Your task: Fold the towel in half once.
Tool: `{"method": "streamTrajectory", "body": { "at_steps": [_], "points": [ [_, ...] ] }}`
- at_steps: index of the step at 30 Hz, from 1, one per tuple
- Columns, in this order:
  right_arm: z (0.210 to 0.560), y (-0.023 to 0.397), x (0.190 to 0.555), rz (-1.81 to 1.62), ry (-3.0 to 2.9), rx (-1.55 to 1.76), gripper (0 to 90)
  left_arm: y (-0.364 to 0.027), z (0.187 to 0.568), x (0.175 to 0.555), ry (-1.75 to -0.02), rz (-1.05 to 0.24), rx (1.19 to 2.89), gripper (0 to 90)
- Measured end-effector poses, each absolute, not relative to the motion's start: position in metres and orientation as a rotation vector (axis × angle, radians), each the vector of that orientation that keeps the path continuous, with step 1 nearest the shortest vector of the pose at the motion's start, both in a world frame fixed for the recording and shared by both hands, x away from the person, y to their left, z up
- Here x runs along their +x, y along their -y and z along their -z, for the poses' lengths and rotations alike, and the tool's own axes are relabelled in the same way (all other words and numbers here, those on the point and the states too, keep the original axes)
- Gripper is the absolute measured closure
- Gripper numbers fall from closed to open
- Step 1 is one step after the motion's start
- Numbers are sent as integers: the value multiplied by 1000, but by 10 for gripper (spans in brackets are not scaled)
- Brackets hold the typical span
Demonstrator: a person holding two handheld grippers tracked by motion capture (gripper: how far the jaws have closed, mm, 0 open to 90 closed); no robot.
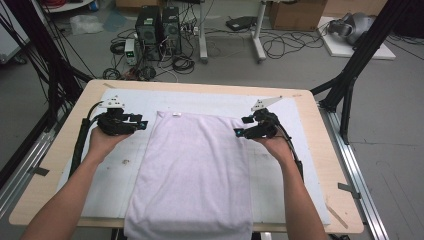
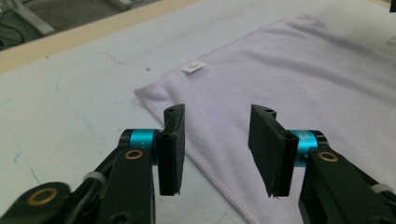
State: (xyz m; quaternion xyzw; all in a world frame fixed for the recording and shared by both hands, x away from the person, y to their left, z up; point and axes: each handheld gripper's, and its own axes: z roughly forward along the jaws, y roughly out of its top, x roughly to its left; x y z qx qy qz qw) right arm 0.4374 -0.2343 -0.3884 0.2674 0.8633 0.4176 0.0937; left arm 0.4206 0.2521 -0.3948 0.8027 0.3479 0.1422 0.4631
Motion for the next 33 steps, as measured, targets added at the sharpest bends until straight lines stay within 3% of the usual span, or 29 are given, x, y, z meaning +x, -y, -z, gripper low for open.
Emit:
{"method": "streamTrajectory", "body": {
  "at_steps": [7,13,19,28,30,33],
  "points": [
    [411,237,450,-1136,-2557,863,432,-244,417,437,-932,-339,1984,644],
    [428,238,457,-1086,-2545,915,457,-236,431,443,-937,-329,2043,640],
    [437,239,459,-1103,-2539,953,449,-209,416,451,-854,-347,2141,604],
    [442,242,460,-1100,-2530,994,486,-203,436,464,-978,-364,2205,602],
    [442,242,461,-1094,-2519,1012,549,-204,436,464,-991,-357,2192,671],
    [443,239,458,-1091,-2514,984,712,-202,436,463,-971,-340,2199,826]
  ]
}}
